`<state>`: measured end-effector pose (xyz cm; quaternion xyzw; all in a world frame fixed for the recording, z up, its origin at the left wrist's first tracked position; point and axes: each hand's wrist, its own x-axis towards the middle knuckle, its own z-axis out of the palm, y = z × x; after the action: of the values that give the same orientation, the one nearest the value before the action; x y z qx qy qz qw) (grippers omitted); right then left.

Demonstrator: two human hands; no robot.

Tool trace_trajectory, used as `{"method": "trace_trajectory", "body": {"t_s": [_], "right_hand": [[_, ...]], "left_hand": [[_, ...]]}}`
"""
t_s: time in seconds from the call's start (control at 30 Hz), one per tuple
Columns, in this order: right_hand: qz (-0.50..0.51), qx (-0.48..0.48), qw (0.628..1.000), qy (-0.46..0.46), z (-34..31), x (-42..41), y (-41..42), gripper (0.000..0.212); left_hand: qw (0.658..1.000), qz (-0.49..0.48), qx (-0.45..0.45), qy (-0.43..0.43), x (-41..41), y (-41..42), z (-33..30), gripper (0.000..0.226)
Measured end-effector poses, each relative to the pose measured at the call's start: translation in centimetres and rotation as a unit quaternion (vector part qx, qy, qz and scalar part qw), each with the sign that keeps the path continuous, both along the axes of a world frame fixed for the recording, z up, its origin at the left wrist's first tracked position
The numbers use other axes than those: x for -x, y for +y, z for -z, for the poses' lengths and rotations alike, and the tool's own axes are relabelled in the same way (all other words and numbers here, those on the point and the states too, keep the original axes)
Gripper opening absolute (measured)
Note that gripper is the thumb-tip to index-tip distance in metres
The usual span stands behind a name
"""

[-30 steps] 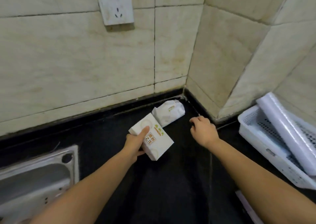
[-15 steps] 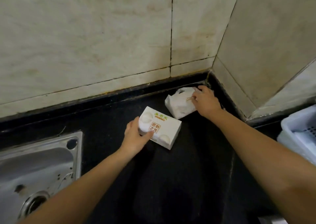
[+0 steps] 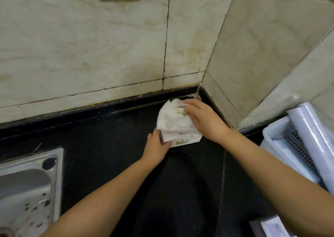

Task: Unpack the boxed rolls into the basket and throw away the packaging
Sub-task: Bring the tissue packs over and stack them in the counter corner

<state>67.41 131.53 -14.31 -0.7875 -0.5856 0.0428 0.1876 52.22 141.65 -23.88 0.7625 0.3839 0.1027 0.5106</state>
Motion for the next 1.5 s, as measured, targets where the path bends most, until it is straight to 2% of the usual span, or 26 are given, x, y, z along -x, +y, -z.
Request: {"method": "trace_trajectory", "body": {"t_s": [0.07,0.13,0.2,0.27,0.3,0.4,0.5,0.7,0.9,1.07,1.2,1.33,1.5], "right_hand": [[-0.006,0.053,0.998,-0.017,1.4,-0.4,-1.2,0.026],[0.02,0.058,0.998,0.004,2.3,-0.8,-2.2,0.03],[0.039,0.064,0.997,0.001,3.2,-1.1,-3.1,0.05],[0.05,0.066,0.996,-0.035,4.1,-1.1,-3.9,0.074],[0.052,0.07,0.994,-0.061,4.5,-1.0,-4.2,0.079],[0.064,0.111,0.984,-0.125,5.7,-1.4,-3.9,0.072],[0.065,0.125,0.984,-0.113,6.5,-4.0,-2.2,0.064],[0.09,0.127,0.97,-0.184,6.2,-10.8,2.4,0.067],[0.077,0.134,0.974,-0.168,6.7,-13.7,4.9,0.067],[0.085,0.139,0.974,-0.158,6.6,-12.9,4.3,0.074],[0.098,0.095,0.974,-0.18,5.0,-10.3,2.5,0.077],[0.101,0.082,0.971,-0.198,3.2,-5.4,-2.1,0.065],[0.172,0.062,0.972,-0.144,0.9,-0.6,-10.5,0.05]], "left_hand": [[1.0,-0.003,0.015,-0.016,-1.0,-0.7,0.0,0.067],[0.999,-0.004,0.024,-0.021,-1.4,-0.9,-0.2,0.076],[1.0,-0.002,0.018,-0.016,-1.5,-0.8,-0.2,0.085],[1.0,0.022,-0.014,-0.001,-1.5,-1.0,-0.3,0.092],[0.999,0.036,-0.037,0.009,-1.5,-1.1,-0.3,0.092],[0.996,0.046,-0.072,0.021,-2.3,-1.5,-0.4,0.087],[0.997,0.012,-0.066,0.025,-4.2,-1.5,-0.4,0.082],[0.998,-0.031,-0.056,0.016,-11.4,0.5,-0.6,0.079],[0.997,-0.026,-0.075,0.015,-15.7,3.0,-0.4,0.067],[0.998,0.021,-0.056,0.016,-14.1,3.1,-0.5,0.069],[0.996,0.058,-0.071,0.013,-12.0,1.9,-2.2,0.072],[0.991,0.093,-0.096,-0.012,-9.6,-0.3,-4.7,0.061],[0.974,0.19,-0.125,-0.011,-8.9,-4.9,-6.9,0.049]]}}
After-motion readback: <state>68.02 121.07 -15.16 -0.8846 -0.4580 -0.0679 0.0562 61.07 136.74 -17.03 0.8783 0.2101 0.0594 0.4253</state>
